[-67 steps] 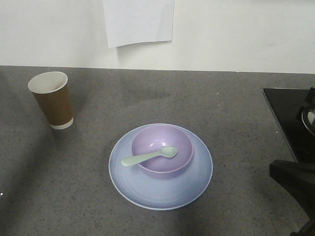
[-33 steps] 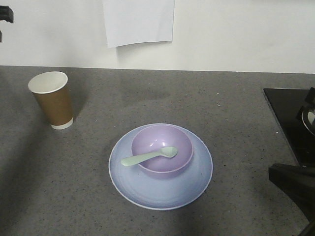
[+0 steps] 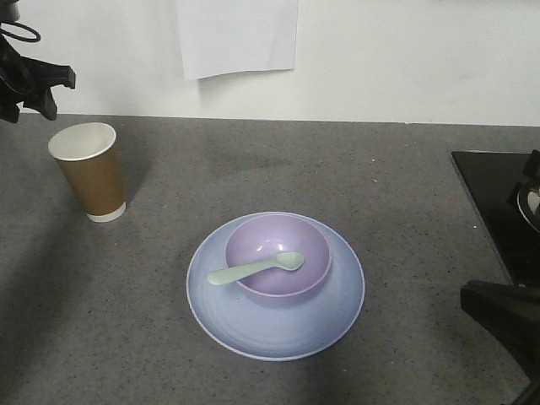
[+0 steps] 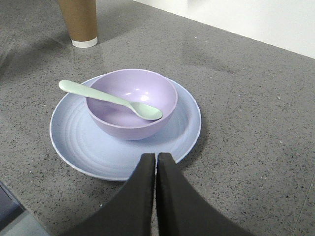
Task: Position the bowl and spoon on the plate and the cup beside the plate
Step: 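Close the left gripper on the cup rim and lift it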
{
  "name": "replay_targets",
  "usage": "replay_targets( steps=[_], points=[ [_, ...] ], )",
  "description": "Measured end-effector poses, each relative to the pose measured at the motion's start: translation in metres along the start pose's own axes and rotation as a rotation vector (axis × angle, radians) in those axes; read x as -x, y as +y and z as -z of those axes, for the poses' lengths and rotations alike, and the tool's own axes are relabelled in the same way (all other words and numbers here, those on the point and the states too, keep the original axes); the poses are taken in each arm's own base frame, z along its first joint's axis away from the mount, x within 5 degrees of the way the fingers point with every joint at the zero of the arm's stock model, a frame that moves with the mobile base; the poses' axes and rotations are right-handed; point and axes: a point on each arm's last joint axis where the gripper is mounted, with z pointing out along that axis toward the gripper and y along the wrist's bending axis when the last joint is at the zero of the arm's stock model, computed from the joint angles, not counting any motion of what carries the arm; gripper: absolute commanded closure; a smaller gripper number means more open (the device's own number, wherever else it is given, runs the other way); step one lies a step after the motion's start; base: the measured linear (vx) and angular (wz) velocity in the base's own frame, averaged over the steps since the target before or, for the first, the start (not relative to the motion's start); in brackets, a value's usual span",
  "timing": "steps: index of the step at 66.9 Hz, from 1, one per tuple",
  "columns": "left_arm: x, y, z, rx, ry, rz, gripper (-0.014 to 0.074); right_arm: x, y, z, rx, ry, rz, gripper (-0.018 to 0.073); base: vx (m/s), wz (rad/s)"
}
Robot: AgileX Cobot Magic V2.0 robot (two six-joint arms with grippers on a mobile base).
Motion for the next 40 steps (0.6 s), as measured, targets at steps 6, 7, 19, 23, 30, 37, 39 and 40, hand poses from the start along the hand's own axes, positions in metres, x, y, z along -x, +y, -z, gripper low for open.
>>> replay_targets(
  steps=[6,7,19,23,30,37,39,40],
  points=[
    [0.000,-0.002,-0.009,-0.024,0.018,-0.002,0.0219,0.000,0.000,0.000,0.001,-0.001,-0.002,0.0562,0.00,0.00],
    [0.000,-0.002,-0.011,-0.028,0.022,-0.002,0.0219,0.000,0.000,0.000,0.002,-0.001,-0.003,0.0562,0.00,0.00],
    [-0.001,-0.004,-0.023,-0.043,0.050,-0.013,0.0219,0.000,0.001,0.000,0.008,-0.004,-0.013,0.0562,0.00,0.00],
    [-0.001,-0.003,-0.029,-0.043,0.064,-0.018,0.0219,0.000,0.001,0.000,0.009,-0.005,-0.016,0.0562,0.00,0.00],
    [-0.002,-0.004,-0.040,-0.054,0.089,-0.020,0.0219,0.001,0.001,0.000,0.010,-0.005,-0.018,0.0562,0.00,0.00],
    [-0.003,-0.006,-0.049,-0.071,0.108,-0.014,0.0222,0.001,0.001,0.000,0.010,-0.005,-0.018,0.0562,0.00,0.00],
    [-0.003,-0.006,-0.051,-0.073,0.110,-0.013,0.0228,0.001,0.001,0.000,0.010,-0.005,-0.018,0.0562,0.00,0.00],
    [-0.003,-0.006,-0.051,-0.075,0.111,-0.013,0.0232,0.001,0.001,0.000,0.010,-0.005,-0.018,0.0562,0.00,0.00]
  ],
)
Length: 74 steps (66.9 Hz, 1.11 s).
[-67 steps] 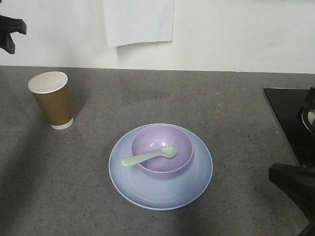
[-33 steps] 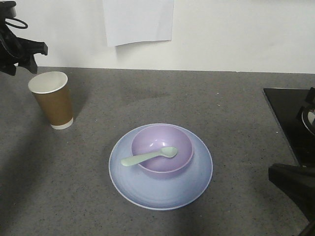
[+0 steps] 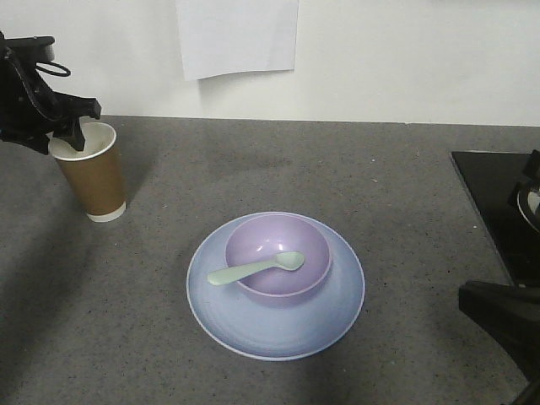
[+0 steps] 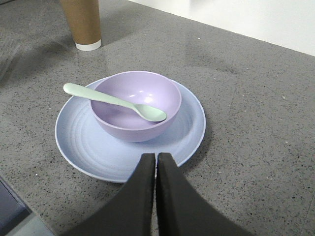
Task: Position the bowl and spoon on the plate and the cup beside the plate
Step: 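Close the left gripper on the cup rim and lift it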
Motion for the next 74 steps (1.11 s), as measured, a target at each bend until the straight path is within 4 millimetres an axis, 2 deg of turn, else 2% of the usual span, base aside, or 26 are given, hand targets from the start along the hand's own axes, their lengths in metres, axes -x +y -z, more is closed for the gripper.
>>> replay_targets(
  steps=[9,21,41,50,57,60,67,74],
  points=[
    [0.000,0.000,-0.002,-0.003,0.005,-0.005,0.0342,0.000,0.000,0.000,0.000,0.000,0.000,0.0562,0.00,0.00],
    [0.000,0.000,-0.003,-0.004,0.006,-0.024,0.0607,0.000,0.000,0.000,0.000,0.000,0.000,0.0562,0.00,0.00],
    [0.000,-0.001,0.002,-0.013,-0.008,-0.054,0.0603,0.000,0.000,0.000,0.000,0.000,0.000,0.0562,0.00,0.00],
    [-0.002,-0.005,0.032,-0.024,-0.066,-0.078,0.0603,0.000,0.000,0.000,0.000,0.000,0.000,0.0562,0.00,0.00],
    [-0.007,-0.015,0.076,-0.081,-0.161,-0.092,0.0603,0.000,0.000,0.000,0.001,0.000,-0.001,0.0562,0.00,0.00],
    [-0.013,-0.021,0.101,-0.121,-0.213,-0.102,0.0603,0.000,0.000,0.000,0.001,0.000,-0.001,0.0562,0.00,0.00],
    [-0.039,-0.032,0.145,-0.188,-0.282,-0.130,0.0603,0.000,0.000,0.000,0.001,0.000,-0.001,0.0562,0.00,0.00],
    [-0.075,-0.035,0.168,-0.192,-0.285,-0.163,0.0603,0.000,0.000,0.000,0.001,-0.001,-0.002,0.0562,0.00,0.00]
  ],
)
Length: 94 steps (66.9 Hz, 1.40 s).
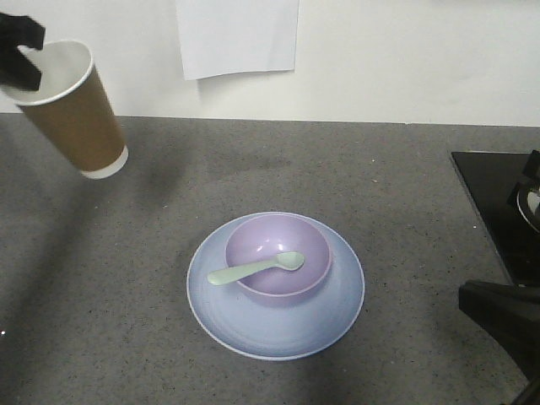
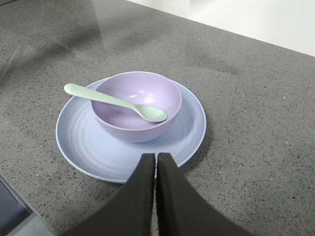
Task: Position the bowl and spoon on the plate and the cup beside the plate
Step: 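Close the left gripper on the cup rim and lift it, then carry the cup toward the plate and lower it beside it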
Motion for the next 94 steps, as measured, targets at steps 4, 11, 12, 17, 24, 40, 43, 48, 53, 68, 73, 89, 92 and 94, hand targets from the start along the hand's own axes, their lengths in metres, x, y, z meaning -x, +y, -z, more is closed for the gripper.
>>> replay_targets(
  steps=[4,11,12,17,24,40,43,48,53,68,73,89,92,94],
  points=[
    [-0.020,-0.004,0.006,0.000,0.033,-0.010,0.0603,0.000,0.000,0.000,0.000,0.000,0.000,0.0562,0.00,0.00],
    [-0.053,-0.011,0.014,-0.012,0.081,-0.020,0.0603,0.000,0.000,0.000,0.001,-0.001,-0.002,0.0562,0.00,0.00],
    [-0.057,-0.013,0.017,-0.016,0.081,-0.022,0.0603,0.000,0.000,0.000,0.001,-0.001,-0.002,0.0562,0.00,0.00],
    [-0.071,-0.017,0.014,-0.055,0.092,-0.018,0.0603,0.000,0.000,0.000,0.002,-0.001,-0.003,0.0562,0.00,0.00],
    [-0.078,-0.019,0.003,-0.098,0.105,-0.003,0.0603,0.000,0.000,0.000,0.004,-0.002,-0.007,0.0562,0.00,0.00],
    [-0.075,-0.009,-0.035,-0.129,0.146,0.036,0.0603,0.000,0.001,0.000,0.010,-0.005,-0.017,0.0562,0.00,0.00],
    [-0.073,-0.008,-0.041,-0.144,0.139,0.042,0.0603,0.000,0.001,0.000,0.010,-0.005,-0.017,0.0562,0.00,0.00],
    [-0.071,-0.005,-0.052,-0.156,0.147,0.052,0.0603,0.000,0.001,0.000,0.010,-0.005,-0.017,0.0562,0.00,0.00],
    [-0.071,-0.001,-0.064,-0.160,0.170,0.064,0.0603,0.000,0.001,0.000,0.010,-0.005,-0.017,0.0562,0.00,0.00],
    [-0.072,-0.002,-0.094,-0.181,0.229,0.046,0.0603,0.001,0.001,0.000,0.011,-0.006,-0.020,0.0562,0.00,0.00],
    [-0.072,-0.006,-0.101,-0.188,0.239,0.037,0.0603,0.001,0.001,0.000,0.012,-0.006,-0.021,0.0562,0.00,0.00],
    [-0.074,-0.008,-0.118,-0.174,0.271,0.005,0.0603,0.001,0.001,0.000,0.012,-0.006,-0.021,0.0562,0.00,0.00],
    [-0.074,-0.007,-0.120,-0.171,0.276,0.004,0.0603,0.001,0.001,0.000,0.012,-0.006,-0.021,0.0562,0.00,0.00],
    [-0.074,-0.007,-0.121,-0.169,0.277,0.005,0.0603,0.001,0.001,0.000,0.012,-0.006,-0.021,0.0562,0.00,0.00]
  ],
)
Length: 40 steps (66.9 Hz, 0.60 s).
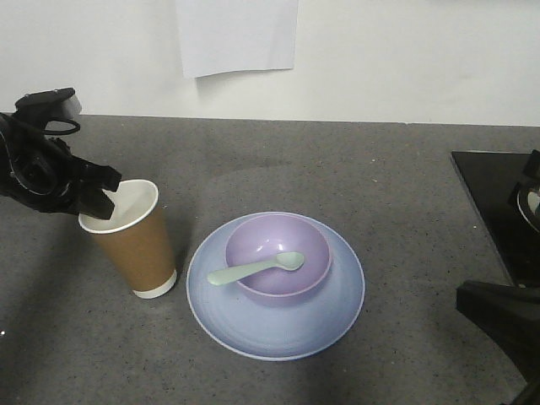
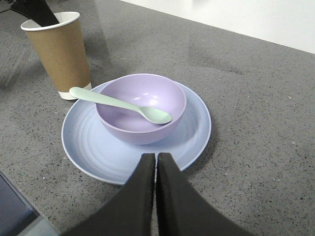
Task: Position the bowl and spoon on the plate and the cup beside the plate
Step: 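Carry the cup toward the plate and lower it beside it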
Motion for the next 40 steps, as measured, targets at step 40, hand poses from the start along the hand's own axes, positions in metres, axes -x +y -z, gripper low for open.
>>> replay_targets(
  steps=[40],
  points=[
    [0.0001,0.0015,-0.0036,-0.003,0.011,-0.003,0.0525,0.0000,0.0000,0.0000,0.000,0.000,0.000,0.0562,0.00,0.00]
  ],
)
